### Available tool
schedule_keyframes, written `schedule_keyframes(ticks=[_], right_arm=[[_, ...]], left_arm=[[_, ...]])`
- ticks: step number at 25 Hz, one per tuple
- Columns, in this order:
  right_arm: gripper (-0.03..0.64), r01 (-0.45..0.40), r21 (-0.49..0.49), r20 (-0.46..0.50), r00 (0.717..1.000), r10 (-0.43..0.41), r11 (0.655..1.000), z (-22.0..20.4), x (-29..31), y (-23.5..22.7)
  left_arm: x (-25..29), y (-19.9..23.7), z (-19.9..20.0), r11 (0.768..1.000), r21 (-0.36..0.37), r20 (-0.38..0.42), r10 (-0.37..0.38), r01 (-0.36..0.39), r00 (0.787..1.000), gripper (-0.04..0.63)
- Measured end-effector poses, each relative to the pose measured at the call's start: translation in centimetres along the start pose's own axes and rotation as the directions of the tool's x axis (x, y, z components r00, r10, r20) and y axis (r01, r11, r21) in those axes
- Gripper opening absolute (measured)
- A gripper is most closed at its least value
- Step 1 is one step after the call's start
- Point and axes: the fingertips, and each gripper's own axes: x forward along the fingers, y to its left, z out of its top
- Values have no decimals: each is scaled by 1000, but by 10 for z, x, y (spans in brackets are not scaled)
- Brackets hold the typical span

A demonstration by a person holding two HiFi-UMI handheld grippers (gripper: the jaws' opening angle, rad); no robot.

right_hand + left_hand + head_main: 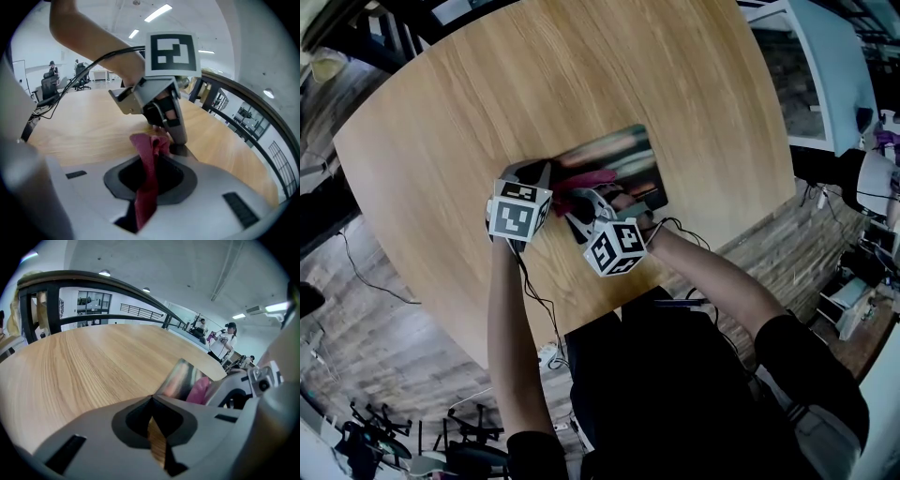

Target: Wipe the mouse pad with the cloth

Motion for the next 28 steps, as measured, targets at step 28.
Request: schedule_keyframes(ticks=[28], right_arm=[[64, -198, 480, 292, 955, 57, 855, 7, -126, 9]], left_arm=[[0, 5, -1, 997, -32, 22, 72, -71, 997, 23]])
